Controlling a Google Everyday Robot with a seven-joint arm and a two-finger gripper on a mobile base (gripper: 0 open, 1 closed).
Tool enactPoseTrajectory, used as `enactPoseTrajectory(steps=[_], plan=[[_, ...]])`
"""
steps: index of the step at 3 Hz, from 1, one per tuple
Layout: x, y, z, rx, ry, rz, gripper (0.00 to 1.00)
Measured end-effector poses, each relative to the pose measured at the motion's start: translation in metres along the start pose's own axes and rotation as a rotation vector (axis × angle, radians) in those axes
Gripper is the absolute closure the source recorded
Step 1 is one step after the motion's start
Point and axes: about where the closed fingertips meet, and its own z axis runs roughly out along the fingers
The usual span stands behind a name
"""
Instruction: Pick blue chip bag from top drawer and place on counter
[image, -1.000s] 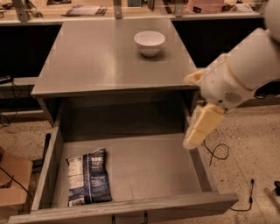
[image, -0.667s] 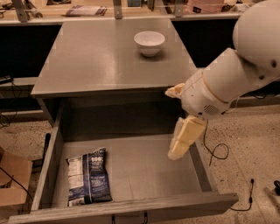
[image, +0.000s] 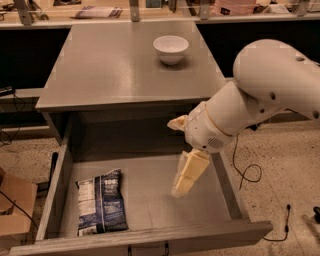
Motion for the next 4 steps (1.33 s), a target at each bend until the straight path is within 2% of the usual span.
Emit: enactPoseTrajectory(steps=[1,3,4], plan=[[-0.003,0.002,0.039,-0.052,-0.02,-0.012,0.0],[-0.027,0.004,0.136,-0.174,-0.141,-0.092,0.0],[-0.027,0.007,0.186,-0.247,-0.2,-0.089,0.0]])
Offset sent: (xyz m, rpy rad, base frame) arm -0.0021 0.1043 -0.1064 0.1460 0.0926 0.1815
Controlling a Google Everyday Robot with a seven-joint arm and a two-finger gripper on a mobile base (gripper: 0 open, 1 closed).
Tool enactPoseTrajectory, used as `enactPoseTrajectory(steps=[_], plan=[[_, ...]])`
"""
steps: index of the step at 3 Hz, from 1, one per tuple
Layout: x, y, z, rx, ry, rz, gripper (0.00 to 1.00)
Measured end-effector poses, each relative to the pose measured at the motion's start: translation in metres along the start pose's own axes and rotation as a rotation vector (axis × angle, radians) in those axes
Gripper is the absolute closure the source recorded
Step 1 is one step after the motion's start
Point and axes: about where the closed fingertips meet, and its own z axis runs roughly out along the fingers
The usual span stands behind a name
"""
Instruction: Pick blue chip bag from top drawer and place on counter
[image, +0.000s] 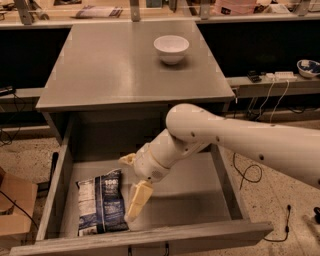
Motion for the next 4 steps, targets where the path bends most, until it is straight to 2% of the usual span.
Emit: enactPoseTrajectory(steps=[1,3,4], plan=[[0.003,-0.011,0.033,-0.022,-0.06,0.007,0.0],[-0.019,-0.045,0.081,-0.03,-0.176,-0.035,0.0],[-0.015,-0.047,0.106,-0.064,-0.196,-0.019,0.14]])
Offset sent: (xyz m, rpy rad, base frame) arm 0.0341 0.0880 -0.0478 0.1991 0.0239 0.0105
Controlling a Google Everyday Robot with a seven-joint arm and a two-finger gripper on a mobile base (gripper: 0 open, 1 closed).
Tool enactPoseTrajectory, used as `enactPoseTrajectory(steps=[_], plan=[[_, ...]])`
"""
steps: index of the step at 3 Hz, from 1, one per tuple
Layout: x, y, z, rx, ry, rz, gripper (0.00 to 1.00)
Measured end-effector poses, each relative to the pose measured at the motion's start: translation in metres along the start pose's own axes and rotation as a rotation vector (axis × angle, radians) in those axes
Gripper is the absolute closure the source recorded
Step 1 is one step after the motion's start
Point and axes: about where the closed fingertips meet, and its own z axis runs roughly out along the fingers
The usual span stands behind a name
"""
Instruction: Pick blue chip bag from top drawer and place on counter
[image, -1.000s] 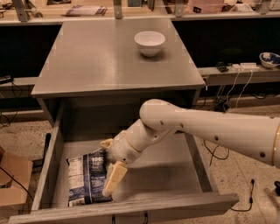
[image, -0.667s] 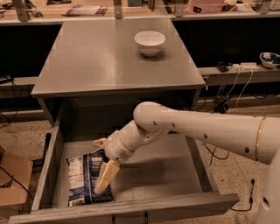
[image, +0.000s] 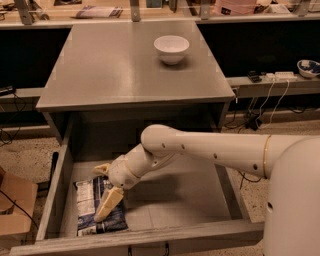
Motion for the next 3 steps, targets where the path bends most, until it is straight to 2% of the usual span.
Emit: enactPoseTrajectory(steps=[1,2,3], plan=[[0.016,0.009,0.003,-0.015,0.016,0.038,0.45],[0.012,0.01,0.0,-0.015,0.016,0.038,0.69],[-0.001,0.017,-0.007,-0.014,0.007,0.027,0.99]])
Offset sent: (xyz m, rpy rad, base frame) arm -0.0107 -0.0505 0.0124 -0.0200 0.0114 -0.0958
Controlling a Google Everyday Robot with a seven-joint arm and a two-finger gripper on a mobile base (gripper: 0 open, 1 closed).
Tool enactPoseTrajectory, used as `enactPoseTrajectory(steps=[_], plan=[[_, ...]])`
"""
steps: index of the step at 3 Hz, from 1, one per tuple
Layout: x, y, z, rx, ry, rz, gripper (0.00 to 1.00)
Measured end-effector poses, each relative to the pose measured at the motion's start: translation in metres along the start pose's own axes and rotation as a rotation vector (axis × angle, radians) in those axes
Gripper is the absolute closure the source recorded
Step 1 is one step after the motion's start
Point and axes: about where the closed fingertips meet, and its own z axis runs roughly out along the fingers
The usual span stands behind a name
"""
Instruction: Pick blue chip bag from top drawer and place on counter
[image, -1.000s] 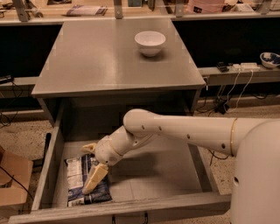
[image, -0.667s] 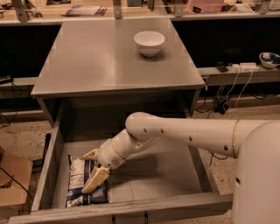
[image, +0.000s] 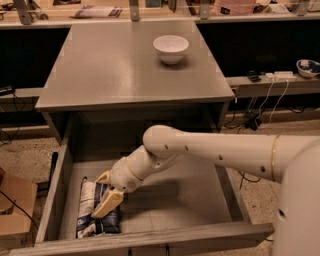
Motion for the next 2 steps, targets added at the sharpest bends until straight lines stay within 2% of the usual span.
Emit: enactPoseTrajectory(steps=[1,2], plan=[[-0.042,0.019,-0.061,0.109,-0.036,-0.074,1.0],[-0.083,0.028,-0.151,0.259,-0.048,-0.155,1.0]])
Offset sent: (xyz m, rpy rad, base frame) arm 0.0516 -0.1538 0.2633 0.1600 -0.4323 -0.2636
